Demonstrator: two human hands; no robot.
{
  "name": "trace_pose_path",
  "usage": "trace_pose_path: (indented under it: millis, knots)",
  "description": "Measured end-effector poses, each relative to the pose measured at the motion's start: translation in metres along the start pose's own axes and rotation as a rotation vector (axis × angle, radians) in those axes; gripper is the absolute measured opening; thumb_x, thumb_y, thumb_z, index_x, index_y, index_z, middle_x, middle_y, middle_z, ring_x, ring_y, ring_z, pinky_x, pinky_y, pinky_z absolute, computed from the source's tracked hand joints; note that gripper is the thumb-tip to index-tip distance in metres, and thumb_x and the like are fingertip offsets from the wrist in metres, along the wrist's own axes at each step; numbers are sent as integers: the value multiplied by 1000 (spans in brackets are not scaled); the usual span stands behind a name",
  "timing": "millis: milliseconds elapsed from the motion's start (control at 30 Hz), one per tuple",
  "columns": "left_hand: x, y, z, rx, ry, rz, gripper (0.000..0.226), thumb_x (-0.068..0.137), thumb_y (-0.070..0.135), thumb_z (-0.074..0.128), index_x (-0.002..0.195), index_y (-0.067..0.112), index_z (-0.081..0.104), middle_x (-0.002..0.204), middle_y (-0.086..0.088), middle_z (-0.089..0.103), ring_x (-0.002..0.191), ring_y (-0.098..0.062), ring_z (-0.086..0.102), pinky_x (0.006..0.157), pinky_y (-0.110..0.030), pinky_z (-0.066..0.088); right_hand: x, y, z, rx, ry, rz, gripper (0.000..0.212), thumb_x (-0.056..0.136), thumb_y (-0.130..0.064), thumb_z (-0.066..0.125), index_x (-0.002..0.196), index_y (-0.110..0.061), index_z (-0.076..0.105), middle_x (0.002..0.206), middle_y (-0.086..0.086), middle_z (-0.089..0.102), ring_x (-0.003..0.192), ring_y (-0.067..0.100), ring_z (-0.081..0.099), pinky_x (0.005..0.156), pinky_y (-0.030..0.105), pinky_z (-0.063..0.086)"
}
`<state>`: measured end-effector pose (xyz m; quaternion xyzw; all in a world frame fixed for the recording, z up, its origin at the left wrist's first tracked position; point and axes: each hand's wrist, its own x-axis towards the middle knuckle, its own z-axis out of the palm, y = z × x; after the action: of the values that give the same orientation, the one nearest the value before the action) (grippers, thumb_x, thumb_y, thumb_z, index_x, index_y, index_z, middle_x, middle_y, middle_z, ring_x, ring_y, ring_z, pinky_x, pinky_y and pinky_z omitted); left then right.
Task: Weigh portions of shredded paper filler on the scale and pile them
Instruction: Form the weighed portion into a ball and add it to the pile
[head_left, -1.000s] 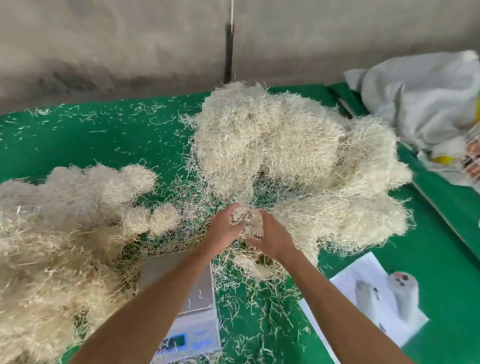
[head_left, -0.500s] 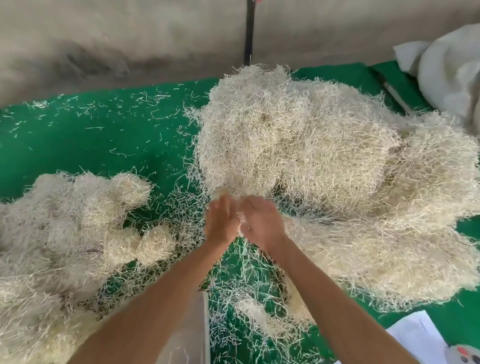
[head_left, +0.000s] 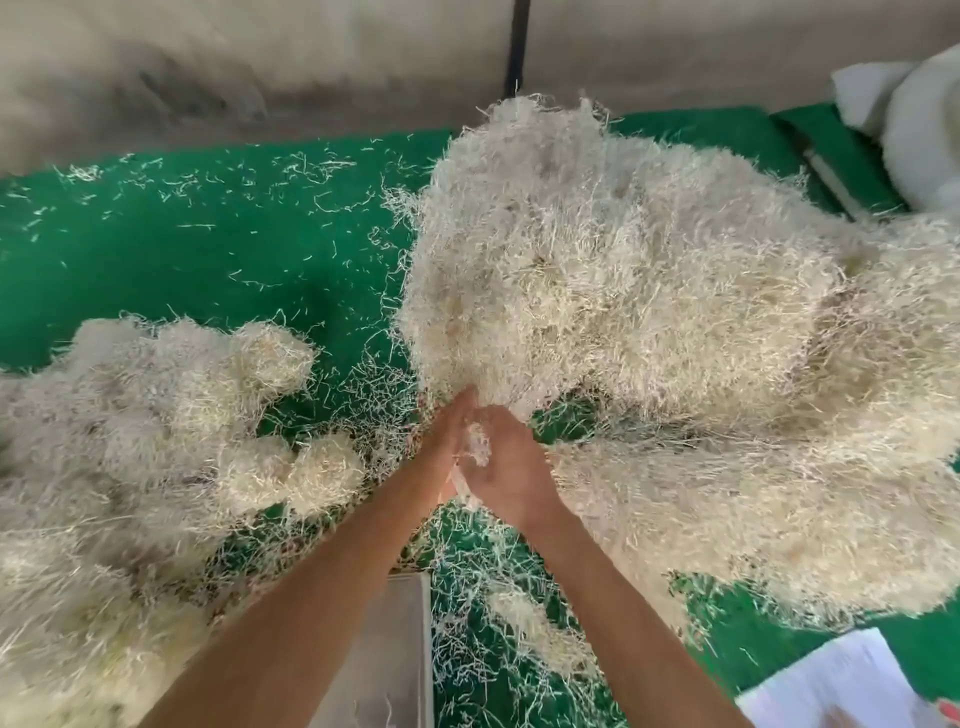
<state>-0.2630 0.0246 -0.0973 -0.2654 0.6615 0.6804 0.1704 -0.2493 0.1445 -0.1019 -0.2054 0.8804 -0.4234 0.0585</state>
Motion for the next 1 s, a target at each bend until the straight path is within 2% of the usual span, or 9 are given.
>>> trace_pose_path:
  millis: [100, 233, 300, 367, 433, 667, 800, 867, 1000]
  knots:
    - [-20, 15, -9, -32, -76, -80, 63, 94, 59, 55, 147, 28, 44, 157, -3, 35, 135, -25, 41, 115, -53, 26, -11, -9, -13, 250, 87, 28, 34, 104, -30, 47, 134, -22, 60, 124, -6, 64, 113, 4, 60, 100, 33, 50]
    - [-36, 32, -33, 24, -66, 14, 74, 86, 61, 65, 147, 24, 45, 160, -9, 32, 133, -27, 41, 113, -51, 26, 0, -18, -32, 337, 349, 222, 60, 109, -52, 37, 80, -7, 62, 67, -5, 51, 58, 17, 52, 66, 44, 60]
    - [-42, 37, -39, 146, -124, 37, 73, 81, 69, 65, 140, 26, 53, 152, -7, 44, 125, -27, 48, 110, -49, 33, 13, -22, -39, 330, 151, 381, 75, 93, -81, 42, 74, -10, 60, 54, -11, 47, 44, 14, 44, 61, 40, 59]
    - [-47, 40, -40, 295, -130, 64, 52, 79, 73, 64, 112, 33, 65, 116, 2, 62, 94, -17, 58, 89, -34, 46, 30, -30, -46, 386, -88, 571, 96, 79, -92, 47, 103, -3, 71, 76, -3, 70, 67, 13, 66, 86, 42, 60]
    - [-50, 41, -42, 333, -109, 90, 37, 83, 67, 65, 92, 31, 61, 84, 9, 53, 70, -8, 49, 66, -21, 45, 55, -32, -50, 441, -121, 678, 95, 85, -74, 64, 135, 6, 57, 129, 19, 68, 110, 26, 68, 100, 43, 56]
    - [-58, 45, -43, 99, 65, 148, 28, 79, 44, 70, 98, 23, 68, 87, 6, 64, 62, -13, 64, 43, -15, 46, 108, -53, -64, 681, 108, 858, 45, 91, -35, 73, 119, -3, 60, 75, 1, 60, 60, 10, 54, 47, 25, 46]
    - [-51, 57, -41, 123, 142, 188, 27, 84, 47, 69, 91, 21, 67, 69, 5, 64, 54, -8, 56, 44, -20, 49, 103, -72, -46, 663, -85, 852, 65, 102, -51, 55, 152, -11, 45, 129, 18, 60, 103, 33, 61, 89, 43, 54]
    - [-52, 54, -45, 295, 151, 239, 36, 91, 54, 61, 86, 18, 62, 62, 7, 56, 42, -2, 47, 39, -18, 41, 99, -64, -47, 700, -145, 784, 63, 101, -26, 64, 158, -19, 37, 149, 15, 49, 123, 37, 56, 102, 49, 52]
    - [-57, 38, -46, 347, 224, 281, 48, 91, 67, 49, 67, 26, 54, 54, 12, 44, 35, -4, 33, 39, -16, 32, 110, -47, -54, 836, 30, 811, 52, 99, -13, 63, 149, -13, 50, 105, 0, 58, 87, 16, 60, 82, 27, 59]
